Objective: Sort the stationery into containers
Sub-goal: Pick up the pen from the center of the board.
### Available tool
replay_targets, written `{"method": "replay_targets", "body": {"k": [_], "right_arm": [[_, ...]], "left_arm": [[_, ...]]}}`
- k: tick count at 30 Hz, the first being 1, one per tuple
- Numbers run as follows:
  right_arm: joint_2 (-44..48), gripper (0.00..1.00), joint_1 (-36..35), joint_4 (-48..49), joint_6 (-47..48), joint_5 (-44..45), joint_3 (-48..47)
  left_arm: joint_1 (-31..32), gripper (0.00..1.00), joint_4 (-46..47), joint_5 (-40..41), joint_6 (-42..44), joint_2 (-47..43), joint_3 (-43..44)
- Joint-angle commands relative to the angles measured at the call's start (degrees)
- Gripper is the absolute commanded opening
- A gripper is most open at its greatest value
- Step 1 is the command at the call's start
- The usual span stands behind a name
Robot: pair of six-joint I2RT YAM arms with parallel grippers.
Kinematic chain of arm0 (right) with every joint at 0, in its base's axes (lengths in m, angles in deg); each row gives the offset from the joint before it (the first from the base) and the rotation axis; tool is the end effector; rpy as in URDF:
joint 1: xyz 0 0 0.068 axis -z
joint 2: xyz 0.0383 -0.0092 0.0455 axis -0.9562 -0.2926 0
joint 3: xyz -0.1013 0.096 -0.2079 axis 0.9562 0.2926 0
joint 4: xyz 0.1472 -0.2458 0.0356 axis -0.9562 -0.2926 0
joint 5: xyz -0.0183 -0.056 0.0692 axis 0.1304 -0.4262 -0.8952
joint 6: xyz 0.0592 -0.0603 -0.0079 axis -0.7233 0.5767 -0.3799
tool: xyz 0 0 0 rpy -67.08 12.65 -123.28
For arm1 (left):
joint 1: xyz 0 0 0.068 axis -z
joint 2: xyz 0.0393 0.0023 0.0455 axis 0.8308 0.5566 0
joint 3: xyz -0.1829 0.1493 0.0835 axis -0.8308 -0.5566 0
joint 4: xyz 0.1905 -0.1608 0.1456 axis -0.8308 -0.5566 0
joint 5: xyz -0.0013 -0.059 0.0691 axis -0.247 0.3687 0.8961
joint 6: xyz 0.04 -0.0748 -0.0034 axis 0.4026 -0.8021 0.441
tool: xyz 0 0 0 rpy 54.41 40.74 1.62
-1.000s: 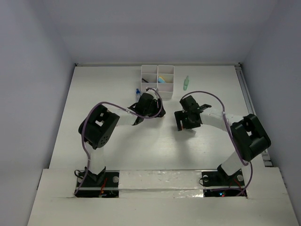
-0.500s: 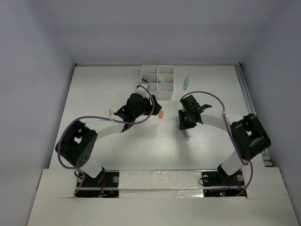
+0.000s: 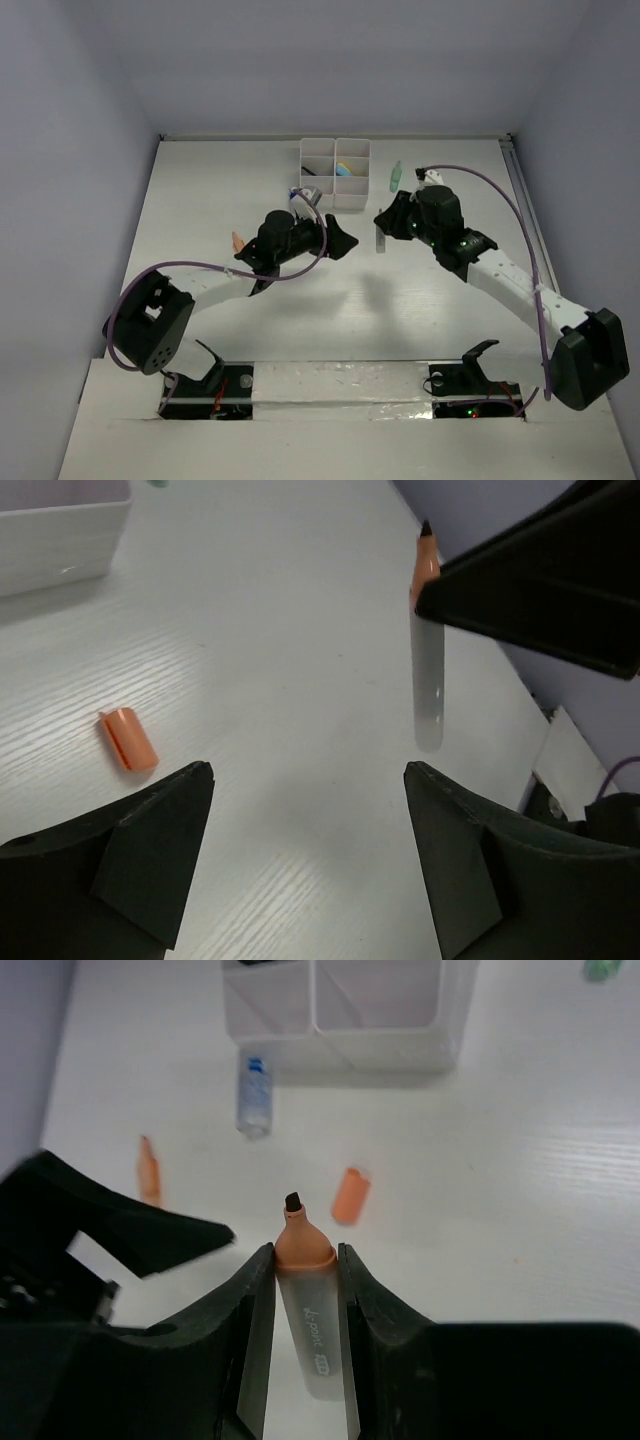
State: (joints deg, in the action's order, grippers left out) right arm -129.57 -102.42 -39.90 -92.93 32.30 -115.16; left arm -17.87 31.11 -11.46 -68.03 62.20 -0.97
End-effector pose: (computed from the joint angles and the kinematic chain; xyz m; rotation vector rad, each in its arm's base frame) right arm 0.3024 0.1695 0.2354 0.0416 2.1187 0.6324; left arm 0.2767 -0.2479 0.1897 0.4141 1.7468 -1.1122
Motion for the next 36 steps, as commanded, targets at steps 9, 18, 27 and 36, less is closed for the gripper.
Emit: {"method": "replay_targets", "body": {"k": [9,18,27,36], "right_arm": [[-0.27,0.02,-3.78,16.26,-8.94,-2.18,3.11],[-3.17,0.02,-6.95,20.48,-9.47,-3.15,2.23],[-4.49,0.02,-7.57,21.63,-9.65,-4.11,2.58],[0.24,0.6,-7.57,11.63,-2.36,-1.13,-0.67]], "left_arm": [[0.98,0.66,12.36,-9.0,-2.29,-0.13,-1.06],[1.51,0.5,11.75,-9.88,-2.91,4.44,0.7],[1.51,0.0,10.09,-7.96,-1.94,4.01,1.05],[1.51,0.0,3.93,-0.13,0.61,0.41,1.05]]}}
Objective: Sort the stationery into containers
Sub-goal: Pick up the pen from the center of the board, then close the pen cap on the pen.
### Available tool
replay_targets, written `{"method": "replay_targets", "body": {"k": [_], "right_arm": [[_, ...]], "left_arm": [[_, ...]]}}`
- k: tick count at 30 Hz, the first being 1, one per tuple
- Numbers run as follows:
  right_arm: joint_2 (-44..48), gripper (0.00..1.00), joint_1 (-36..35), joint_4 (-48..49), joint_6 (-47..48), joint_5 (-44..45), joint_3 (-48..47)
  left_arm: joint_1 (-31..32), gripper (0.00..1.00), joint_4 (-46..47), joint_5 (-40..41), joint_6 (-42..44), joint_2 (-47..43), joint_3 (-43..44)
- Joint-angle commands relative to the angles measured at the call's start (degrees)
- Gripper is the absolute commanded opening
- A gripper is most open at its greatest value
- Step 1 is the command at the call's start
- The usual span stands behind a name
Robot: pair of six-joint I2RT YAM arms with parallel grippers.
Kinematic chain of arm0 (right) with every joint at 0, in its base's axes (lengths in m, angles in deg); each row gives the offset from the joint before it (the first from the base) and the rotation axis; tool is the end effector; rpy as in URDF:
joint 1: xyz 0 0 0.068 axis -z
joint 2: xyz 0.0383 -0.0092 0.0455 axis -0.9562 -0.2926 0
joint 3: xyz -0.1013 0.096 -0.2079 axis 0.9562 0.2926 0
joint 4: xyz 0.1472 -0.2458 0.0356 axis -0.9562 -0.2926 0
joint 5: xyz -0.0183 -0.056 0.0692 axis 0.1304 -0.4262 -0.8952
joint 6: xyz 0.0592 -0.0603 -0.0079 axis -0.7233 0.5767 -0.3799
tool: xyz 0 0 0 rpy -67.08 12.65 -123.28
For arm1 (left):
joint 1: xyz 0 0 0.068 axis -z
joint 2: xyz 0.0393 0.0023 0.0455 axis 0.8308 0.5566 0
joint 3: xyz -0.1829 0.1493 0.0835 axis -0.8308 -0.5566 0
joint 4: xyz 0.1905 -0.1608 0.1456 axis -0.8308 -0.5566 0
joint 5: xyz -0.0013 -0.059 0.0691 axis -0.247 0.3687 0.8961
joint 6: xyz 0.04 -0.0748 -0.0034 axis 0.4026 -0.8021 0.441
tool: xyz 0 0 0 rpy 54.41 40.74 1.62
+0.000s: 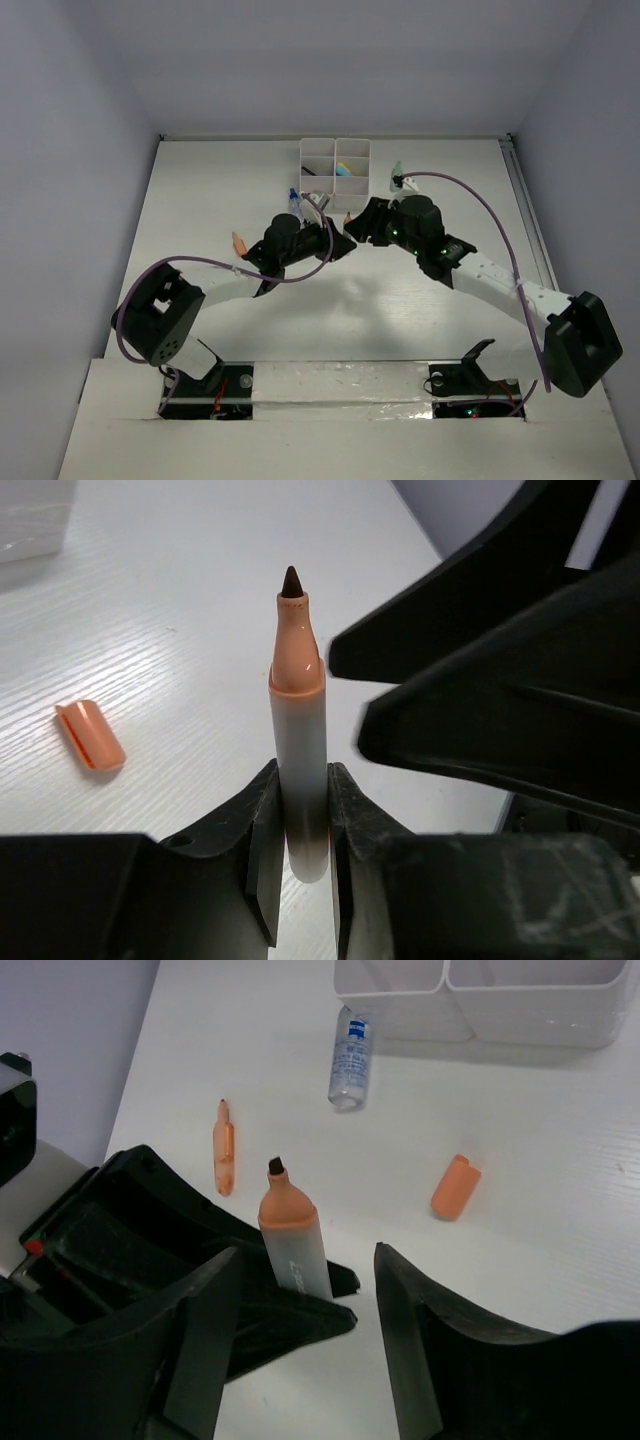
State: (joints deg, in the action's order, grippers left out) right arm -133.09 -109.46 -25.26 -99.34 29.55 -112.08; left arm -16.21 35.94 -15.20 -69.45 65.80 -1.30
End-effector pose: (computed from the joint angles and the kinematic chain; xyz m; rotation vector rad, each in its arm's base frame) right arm 0.2905 0.2181 0.2274 -0.0041 2.0226 0.8840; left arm 0.2686 -0.2612 0.1776 0.4754 1.7364 -1.2048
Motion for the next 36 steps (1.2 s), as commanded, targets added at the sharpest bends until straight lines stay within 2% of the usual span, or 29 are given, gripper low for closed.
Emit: {"method": "replay_targets", "body": {"k": [1,4,8,11,14,21,29,36], "right_arm": [[4.56,0.62,-0.53,-3.73,5.27,1.63,-4.02],[6.76,0.63,-0.53,-6.02,6.77,1.63,-4.2],[5.98,0.62,-0.53,-7.33,6.69,4.44,-2.26],[1.24,0.65,-0.53,-9.53,6.6,5.67,-2.44],[-4.72,0.7,-0.53,-11.64,7.04,6.2,-5.06],[-19.22,0.72,-2.2,-15.94,9.15,8.3,-14.03],[-30.49,0.67,-3.43,-19.11,10.82,13.23,-21.41],[-35.95,0.55,-3.43,-23.06,11.96,16.65,-24.76]], "left_arm": [[-0.76,0.0,-2.03,4.22,2.21,-3.72,1.38],[-1.38,0.0,-3.89,8.17,2.73,-5.83,0.94],[-1.91,0.0,-5.38,17.64,2.91,-11.28,-1.52],[-1.91,0.0,-5.56,23.88,3.17,-15.85,-3.8],[-1.91,0.0,-5.47,26.63,3.35,-18.49,-5.21],[-1.91,0.0,-5.21,25.76,3.26,-18.06,-5.04],[-1.91,0.0,-4.68,24.35,3.44,-18.06,-5.13],[-1.91,0.0,-4.07,23.56,3.44,-17.97,-5.22]]}}
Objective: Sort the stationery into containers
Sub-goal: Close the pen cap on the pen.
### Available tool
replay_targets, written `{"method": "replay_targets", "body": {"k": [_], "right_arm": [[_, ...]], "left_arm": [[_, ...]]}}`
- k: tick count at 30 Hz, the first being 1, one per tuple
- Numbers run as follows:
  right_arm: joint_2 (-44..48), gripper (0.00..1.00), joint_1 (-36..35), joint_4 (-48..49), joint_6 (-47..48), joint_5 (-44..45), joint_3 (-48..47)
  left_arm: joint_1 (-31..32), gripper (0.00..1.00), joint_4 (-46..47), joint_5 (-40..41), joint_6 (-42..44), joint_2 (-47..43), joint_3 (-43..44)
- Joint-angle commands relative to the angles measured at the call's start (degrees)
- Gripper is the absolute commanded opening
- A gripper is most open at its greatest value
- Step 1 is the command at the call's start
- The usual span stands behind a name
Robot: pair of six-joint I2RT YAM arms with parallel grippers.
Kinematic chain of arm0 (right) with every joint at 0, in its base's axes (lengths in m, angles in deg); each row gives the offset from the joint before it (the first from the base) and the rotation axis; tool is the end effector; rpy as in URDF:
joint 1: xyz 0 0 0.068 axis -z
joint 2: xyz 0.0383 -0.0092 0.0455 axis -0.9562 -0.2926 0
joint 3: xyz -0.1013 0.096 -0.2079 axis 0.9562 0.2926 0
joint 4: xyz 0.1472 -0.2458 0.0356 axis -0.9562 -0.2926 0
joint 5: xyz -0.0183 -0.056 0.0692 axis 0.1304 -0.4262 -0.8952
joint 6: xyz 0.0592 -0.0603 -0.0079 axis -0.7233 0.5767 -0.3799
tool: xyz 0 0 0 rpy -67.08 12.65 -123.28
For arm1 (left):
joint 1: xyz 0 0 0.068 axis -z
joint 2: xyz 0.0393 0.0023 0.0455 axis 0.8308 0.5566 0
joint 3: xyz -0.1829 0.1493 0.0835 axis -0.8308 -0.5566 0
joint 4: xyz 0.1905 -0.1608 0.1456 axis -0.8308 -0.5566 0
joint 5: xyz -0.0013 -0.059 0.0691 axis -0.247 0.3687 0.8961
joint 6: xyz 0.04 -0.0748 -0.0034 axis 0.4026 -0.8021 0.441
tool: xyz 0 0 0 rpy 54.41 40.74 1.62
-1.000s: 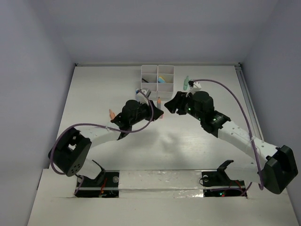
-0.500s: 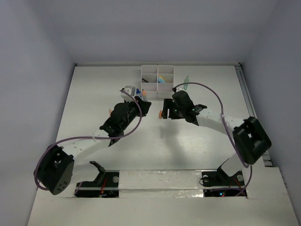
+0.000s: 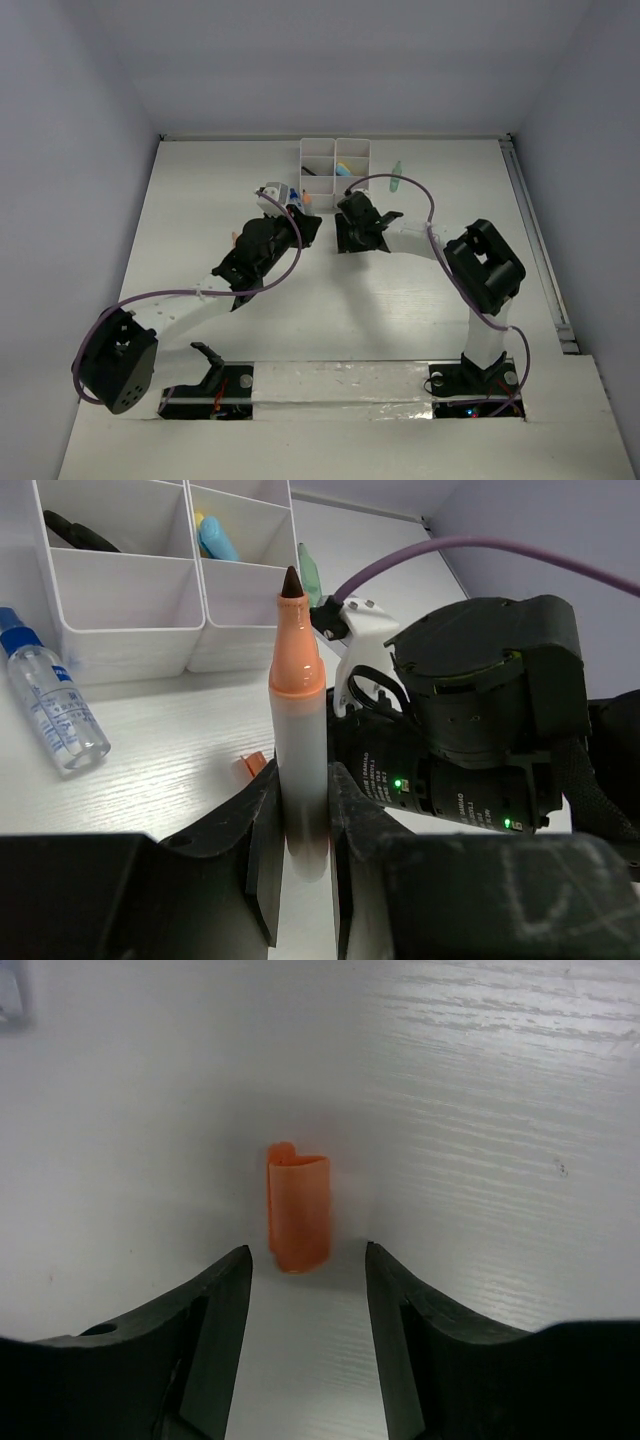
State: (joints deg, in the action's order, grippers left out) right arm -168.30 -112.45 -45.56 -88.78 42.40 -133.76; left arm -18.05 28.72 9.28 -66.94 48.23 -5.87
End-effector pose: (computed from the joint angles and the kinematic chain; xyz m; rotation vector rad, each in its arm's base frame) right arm 0.3434 0.2646 0.0948 -0.1922 2.4931 0.2512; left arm 0.2686 -0.2063 0.2313 0.1195 1.6138 -0.8486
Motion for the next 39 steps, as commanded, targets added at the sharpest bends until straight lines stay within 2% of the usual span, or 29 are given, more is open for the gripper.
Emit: {"method": "replay_targets", "body": {"k": [1,9,17,20,21,23,24,27,32,39], "right_arm": [[-0.91,0.54,-0.44,-3.2,1.58,4.5,-3.08],[-1.18,0.51,-0.44,-8.65,3.78,16.0,-3.7],[1.63,0.53,2.89,-7.6,5.45,18.4,-1.94],[3.9,0.53,2.9,-5.59,5.98,12.97,-0.8],[4.79,0.54,2.9,-4.62,5.98,5.9,0.16],[6.9,0.55,2.9,-0.5,4.23,-1.17,2.27],[9.34,0.58,2.9,4.13,3.0,-8.08,5.68],[12.08,0.66,2.9,12.93,-2.45,-16.21,11.4],[9.81,0.68,2.9,19.47,-8.52,-18.52,12.57],[5.15,0.68,3.42,18.78,-11.69,-11.24,9.58]], "left_arm": [[-0.07,0.0,3.23,-1.01,0.92,-0.31,-0.65],[-0.07,0.0,4.38,-2.59,0.4,0.31,-0.82],[-0.07,0.0,4.47,-2.59,0.4,-0.31,-1.09],[-0.07,0.0,4.47,-2.5,0.4,-0.22,-1.09],[-0.07,0.0,4.47,-2.41,0.4,-0.22,-1.09],[-0.07,0.0,4.29,-2.41,0.48,-0.22,-0.91],[-0.07,0.0,4.2,-2.15,0.57,-0.22,-0.91],[-0.07,0.0,3.94,-1.45,0.75,-0.75,-1.0],[-0.07,0.0,3.59,-0.48,1.19,-1.63,-1.26],[-0.07,0.0,3.67,-0.66,1.1,-1.8,-1.26]]}}
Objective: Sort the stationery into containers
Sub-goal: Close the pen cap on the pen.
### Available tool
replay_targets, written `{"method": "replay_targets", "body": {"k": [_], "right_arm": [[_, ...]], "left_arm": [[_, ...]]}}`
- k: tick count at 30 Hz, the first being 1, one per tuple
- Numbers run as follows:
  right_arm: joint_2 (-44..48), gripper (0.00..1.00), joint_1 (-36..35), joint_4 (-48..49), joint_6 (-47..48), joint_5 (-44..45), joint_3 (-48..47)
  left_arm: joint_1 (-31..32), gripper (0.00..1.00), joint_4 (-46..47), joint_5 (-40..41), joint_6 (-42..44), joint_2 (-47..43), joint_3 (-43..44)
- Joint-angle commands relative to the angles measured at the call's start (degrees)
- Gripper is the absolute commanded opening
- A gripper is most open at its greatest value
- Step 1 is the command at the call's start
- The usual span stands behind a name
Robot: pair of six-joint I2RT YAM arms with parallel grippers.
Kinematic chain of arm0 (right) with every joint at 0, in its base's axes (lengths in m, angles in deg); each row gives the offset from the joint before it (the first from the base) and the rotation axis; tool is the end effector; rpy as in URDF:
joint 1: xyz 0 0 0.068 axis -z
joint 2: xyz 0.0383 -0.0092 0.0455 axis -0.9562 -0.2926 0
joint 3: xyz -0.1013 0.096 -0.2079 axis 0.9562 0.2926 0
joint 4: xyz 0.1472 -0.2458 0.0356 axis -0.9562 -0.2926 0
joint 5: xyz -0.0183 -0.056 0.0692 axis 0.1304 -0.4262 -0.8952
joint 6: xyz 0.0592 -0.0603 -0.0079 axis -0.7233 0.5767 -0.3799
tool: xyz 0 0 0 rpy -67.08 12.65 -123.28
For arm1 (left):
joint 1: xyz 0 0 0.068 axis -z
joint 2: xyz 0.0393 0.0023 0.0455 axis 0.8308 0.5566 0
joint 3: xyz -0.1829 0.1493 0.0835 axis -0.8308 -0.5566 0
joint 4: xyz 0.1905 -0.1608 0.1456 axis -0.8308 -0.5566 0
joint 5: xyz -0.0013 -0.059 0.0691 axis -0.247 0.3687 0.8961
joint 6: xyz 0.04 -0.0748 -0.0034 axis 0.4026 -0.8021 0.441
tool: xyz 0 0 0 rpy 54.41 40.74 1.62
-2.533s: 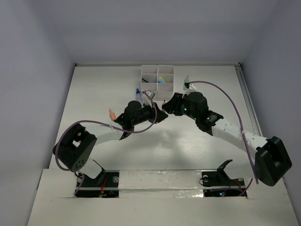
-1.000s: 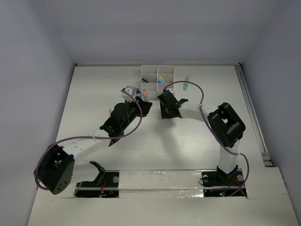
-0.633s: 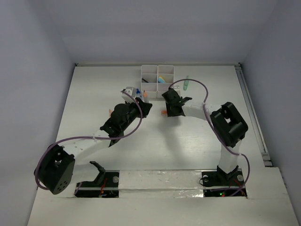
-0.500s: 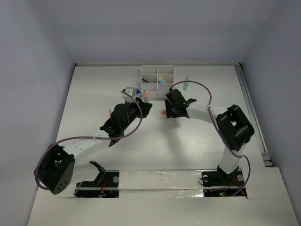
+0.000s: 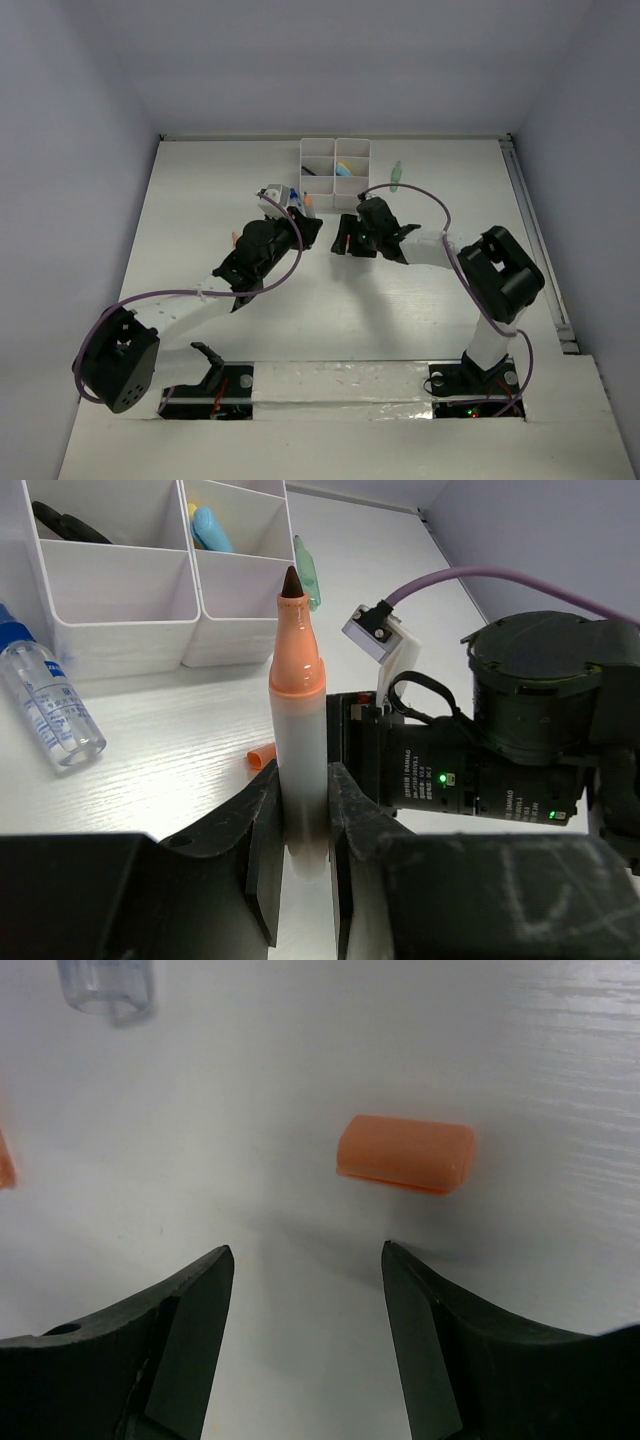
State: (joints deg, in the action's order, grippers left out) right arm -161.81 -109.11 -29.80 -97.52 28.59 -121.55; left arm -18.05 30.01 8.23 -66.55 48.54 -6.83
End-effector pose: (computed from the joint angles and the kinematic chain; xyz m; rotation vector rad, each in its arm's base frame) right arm 0.3315 0.2468 0.0940 -0.0335 2.4329 0.6628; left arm 0.2668 -0.2066 0.2261 0.1401 1.6131 -0.8574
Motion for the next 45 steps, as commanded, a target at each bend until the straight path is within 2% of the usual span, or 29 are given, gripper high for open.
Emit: {"method": "replay_targets", "body": {"k": [1,13,18,23,25,33,39,42,45], "right_arm": [[-1.69,0.68,0.08,2.66,-3.12,4.07,-3.08],[-4.5,0.68,0.7,-4.02,-0.49,14.53,-8.26],[-5.38,0.66,1.23,-4.2,0.3,14.28,-9.05],[-7.93,0.59,1.23,-6.31,1.53,14.72,-12.13],[-8.28,0.52,1.23,-6.83,1.62,14.8,-12.66],[-10.04,0.46,1.23,-7.63,1.71,14.89,-14.5],[-10.31,0.36,1.23,-8.07,1.45,13.58,-14.86],[-9.61,0.29,1.75,-7.19,0.83,12.96,-14.07],[-8.29,0.16,1.75,-5.7,0.39,12.61,-12.67]], "left_arm": [[-0.07,0.0,2.47,0.31,0.71,-1.85,-0.3],[-0.07,0.0,2.65,-0.13,0.35,-1.58,-0.21],[-0.07,0.0,2.74,-0.13,0.35,-1.41,-0.21],[-0.07,0.0,2.74,-0.13,0.35,-1.05,-0.21],[-0.07,0.0,2.65,-0.13,0.35,-1.05,-0.04],[-0.07,0.0,2.65,-0.31,0.35,-1.14,-0.13],[-0.07,0.0,2.65,-0.4,0.35,-1.05,-0.04],[-0.07,0.0,2.47,-1.45,0.0,-0.88,0.23],[-0.07,0.0,2.65,-1.54,-0.26,-0.96,0.14]]}}
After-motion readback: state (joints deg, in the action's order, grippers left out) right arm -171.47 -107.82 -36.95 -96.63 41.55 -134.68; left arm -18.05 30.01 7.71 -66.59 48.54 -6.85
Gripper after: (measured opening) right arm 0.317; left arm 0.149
